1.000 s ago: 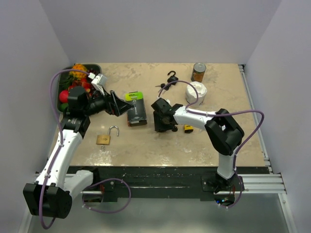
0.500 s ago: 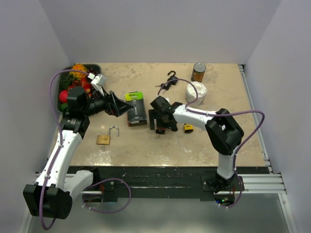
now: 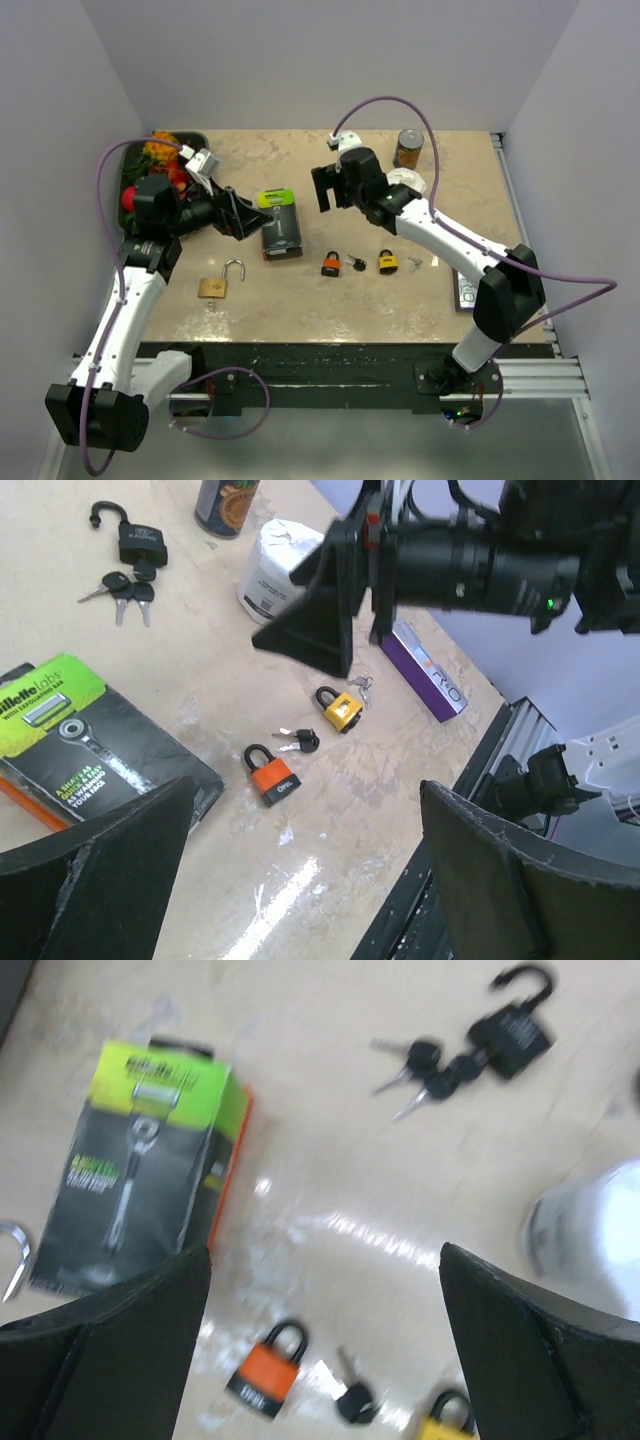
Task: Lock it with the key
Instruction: Move the lock to the center of the board.
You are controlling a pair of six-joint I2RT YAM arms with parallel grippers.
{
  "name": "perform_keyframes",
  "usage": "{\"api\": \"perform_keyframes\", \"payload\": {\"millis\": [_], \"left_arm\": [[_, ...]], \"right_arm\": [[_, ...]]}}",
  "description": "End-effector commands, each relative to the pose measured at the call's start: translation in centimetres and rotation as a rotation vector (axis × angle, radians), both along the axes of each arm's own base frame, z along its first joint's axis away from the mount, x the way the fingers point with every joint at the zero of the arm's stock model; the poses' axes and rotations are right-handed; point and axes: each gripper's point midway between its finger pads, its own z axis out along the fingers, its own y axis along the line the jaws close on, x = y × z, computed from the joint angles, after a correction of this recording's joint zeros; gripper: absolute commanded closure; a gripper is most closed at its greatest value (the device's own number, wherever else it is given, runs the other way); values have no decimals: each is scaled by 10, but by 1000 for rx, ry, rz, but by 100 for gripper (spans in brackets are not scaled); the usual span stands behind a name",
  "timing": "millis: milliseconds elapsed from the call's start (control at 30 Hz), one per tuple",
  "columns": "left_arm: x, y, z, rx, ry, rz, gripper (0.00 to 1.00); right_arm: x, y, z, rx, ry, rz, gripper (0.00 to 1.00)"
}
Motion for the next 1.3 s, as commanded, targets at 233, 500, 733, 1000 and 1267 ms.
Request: {"api": "perform_keyframes", "payload": {"millis": [233,500,733,1000,1267], "left_arm": [[14,5,28,9,-106,28,1],[15,6,14,16,-72,35,1],[17,5,8,16,-53,29,1],[13,8,3,45,-50,19,1],[7,9,7,44,-38,14,1]], "right_arm": [[138,-12,18,-71,-176,-215,1],[185,-30,-21,-18,-141,-516,1],[214,-49,-56,46,-146,-622,1],[234,-56,-81,68,-178,-665,1],[244,-55,-105,75,-182,-680,1]]}}
